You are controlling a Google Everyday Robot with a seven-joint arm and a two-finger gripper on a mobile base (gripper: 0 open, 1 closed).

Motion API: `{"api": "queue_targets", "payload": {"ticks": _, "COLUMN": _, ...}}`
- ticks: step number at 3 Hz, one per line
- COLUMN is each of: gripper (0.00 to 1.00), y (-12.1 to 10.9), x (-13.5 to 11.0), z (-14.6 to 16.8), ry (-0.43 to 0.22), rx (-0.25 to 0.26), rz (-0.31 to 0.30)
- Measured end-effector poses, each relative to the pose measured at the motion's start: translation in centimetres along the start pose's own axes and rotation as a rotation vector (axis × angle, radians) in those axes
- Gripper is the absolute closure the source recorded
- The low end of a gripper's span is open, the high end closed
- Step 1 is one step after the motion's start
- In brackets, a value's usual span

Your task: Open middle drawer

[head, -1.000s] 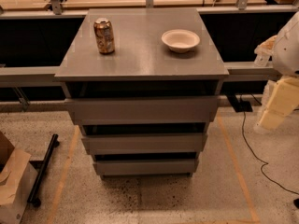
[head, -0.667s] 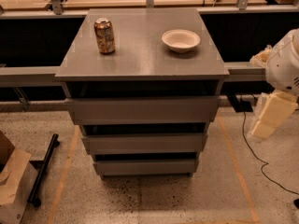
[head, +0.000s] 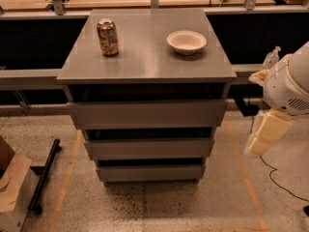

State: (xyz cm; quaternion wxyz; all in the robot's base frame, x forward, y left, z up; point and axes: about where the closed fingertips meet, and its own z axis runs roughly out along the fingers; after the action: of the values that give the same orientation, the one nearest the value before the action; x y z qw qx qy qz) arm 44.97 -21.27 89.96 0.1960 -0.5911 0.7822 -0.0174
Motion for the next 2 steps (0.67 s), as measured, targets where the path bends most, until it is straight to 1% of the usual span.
{"api": "queue_targets", "payload": {"ticks": 1, "gripper": 0.00, "y": 0.9, "x": -0.2, "z": 1.4, "ry": -0.005, "rx": -0.033, "rz": -0.001}}
{"api": "queue_targets", "payload": {"ticks": 2, "gripper": 0.00, "y": 2.3, "x": -1.0, "z": 4.9, "ry": -0.035, "rx": -0.067, "rz": -0.017}}
